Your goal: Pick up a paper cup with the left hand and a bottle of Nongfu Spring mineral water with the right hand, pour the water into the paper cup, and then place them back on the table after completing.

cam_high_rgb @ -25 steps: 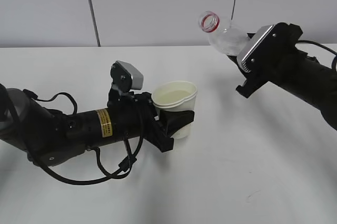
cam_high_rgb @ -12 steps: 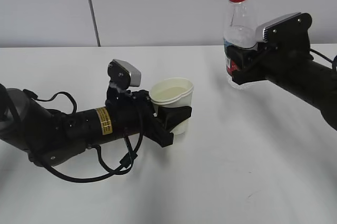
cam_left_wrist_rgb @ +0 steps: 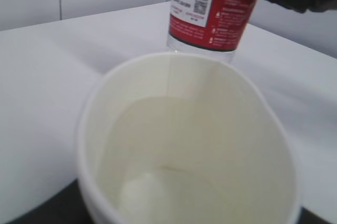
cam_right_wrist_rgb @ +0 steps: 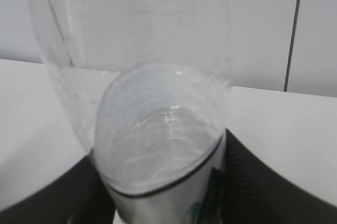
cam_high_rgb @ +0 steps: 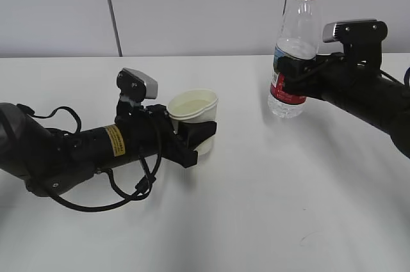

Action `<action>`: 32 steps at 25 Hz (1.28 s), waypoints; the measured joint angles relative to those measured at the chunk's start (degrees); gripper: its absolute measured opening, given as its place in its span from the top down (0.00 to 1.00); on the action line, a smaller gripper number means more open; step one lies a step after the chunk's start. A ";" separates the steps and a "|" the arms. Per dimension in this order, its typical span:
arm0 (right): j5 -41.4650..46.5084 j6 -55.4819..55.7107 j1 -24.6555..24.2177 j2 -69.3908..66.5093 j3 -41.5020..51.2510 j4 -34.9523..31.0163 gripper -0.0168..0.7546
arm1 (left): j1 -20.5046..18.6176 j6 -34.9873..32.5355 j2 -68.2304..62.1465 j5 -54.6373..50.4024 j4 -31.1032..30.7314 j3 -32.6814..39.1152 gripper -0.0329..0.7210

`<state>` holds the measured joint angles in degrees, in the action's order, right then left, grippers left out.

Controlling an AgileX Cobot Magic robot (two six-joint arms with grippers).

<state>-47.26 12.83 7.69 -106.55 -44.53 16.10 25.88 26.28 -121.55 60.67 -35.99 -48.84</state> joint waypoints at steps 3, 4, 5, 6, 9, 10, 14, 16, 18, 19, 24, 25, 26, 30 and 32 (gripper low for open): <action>0.10 0.78 0.00 0.00 0.00 0.00 0.49 | -0.95 -0.77 0.00 -1.47 0.16 0.00 0.49; 0.11 0.91 0.00 0.00 0.00 0.00 0.49 | -1.14 -1.22 0.00 -1.86 0.16 0.00 0.49; 0.22 0.91 0.00 0.00 0.00 0.00 0.49 | -1.36 -1.77 0.00 -2.13 0.22 0.00 0.49; 0.22 0.94 0.00 0.00 0.00 0.00 0.49 | -1.47 -2.37 0.00 -2.26 0.49 0.00 0.49; 0.31 1.04 0.00 0.00 0.00 0.00 0.49 | -1.89 -4.77 0.00 -2.69 2.60 0.00 0.49; 0.31 1.04 0.00 0.00 0.00 -0.04 0.49 | -1.99 -5.72 0.00 -2.83 3.64 0.00 0.49; 0.43 1.19 0.00 0.00 0.00 -0.13 0.49 | -2.41 -8.43 0.00 -2.90 7.47 0.00 0.49; 0.43 1.19 0.00 0.00 0.00 -0.13 0.49 | -2.75 -9.94 0.00 -2.95 9.39 0.00 0.49; 0.43 1.19 0.00 0.00 0.00 -0.13 0.49 | -3.32 -11.01 0.00 -2.95 10.97 0.00 0.49; 0.43 1.19 0.00 0.00 0.00 -0.13 0.49 | -3.74 -11.39 0.00 -2.95 11.73 0.00 0.49; 0.43 1.19 0.00 0.00 0.00 -0.13 0.49 | -6.23 -12.51 0.00 -2.95 14.56 0.00 0.49; 0.43 1.19 0.00 0.00 0.00 -0.13 0.49 | -6.81 -12.67 0.00 -2.95 15.01 0.00 0.49; 0.43 1.19 0.00 0.00 0.00 -0.13 0.49 | -7.36 -12.78 0.00 -2.95 15.35 0.00 0.49; 0.43 1.19 0.00 0.00 0.00 -0.13 0.49 | -8.99 -13.24 0.00 -2.48 17.89 0.00 0.49; 0.43 1.19 0.00 0.00 0.00 -0.13 0.49 | -9.45 -14.26 0.00 -2.00 19.27 0.00 0.49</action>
<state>-46.83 14.02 7.69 -106.55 -44.53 15.97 16.43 12.02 -121.55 58.67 -16.72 -48.84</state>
